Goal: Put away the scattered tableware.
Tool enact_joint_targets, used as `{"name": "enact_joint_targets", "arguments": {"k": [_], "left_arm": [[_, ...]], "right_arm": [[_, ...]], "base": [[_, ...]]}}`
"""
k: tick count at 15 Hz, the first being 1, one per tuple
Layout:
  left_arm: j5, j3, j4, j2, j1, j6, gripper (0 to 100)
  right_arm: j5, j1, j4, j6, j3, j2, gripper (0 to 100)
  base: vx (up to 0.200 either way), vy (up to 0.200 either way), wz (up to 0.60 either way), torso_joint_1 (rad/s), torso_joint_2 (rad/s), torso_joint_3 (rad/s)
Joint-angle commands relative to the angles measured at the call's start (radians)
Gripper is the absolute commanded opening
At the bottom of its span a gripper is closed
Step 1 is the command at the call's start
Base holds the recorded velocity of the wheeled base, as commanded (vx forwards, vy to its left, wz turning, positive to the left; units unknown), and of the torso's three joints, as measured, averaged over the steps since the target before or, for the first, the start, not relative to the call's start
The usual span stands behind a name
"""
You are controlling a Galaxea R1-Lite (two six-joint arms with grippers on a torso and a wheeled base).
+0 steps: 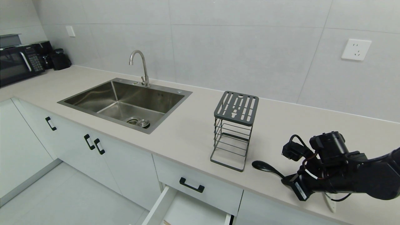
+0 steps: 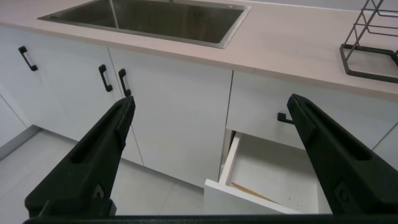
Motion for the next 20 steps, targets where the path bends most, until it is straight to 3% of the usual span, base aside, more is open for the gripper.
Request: {"name": "enact_joint_targets", "arguments": {"k": [1,11,20], "left_arm": [[0.000,0.000,0.000,0.001,0.000,0.000,100],[0.000,0.000,0.000,0.001,0.000,0.000,100],[0.000,0.000,0.000,0.001,0.000,0.000,100]], "right_arm": [[-0.001,-0.005,0.006,-0.001,0.010,-0.023,0],[-0.001,0.024,0.007,-0.006,0.078,-0.193,0],[0.001,0.276,0.013,0.005,0.108,-0.254,0]], "base": [[0.000,0.000,0.00,0.000,0.00,0.000],[0.000,0.000,0.00,0.000,0.00,0.000],[0.000,0.000,0.00,0.000,0.00,0.000]]}}
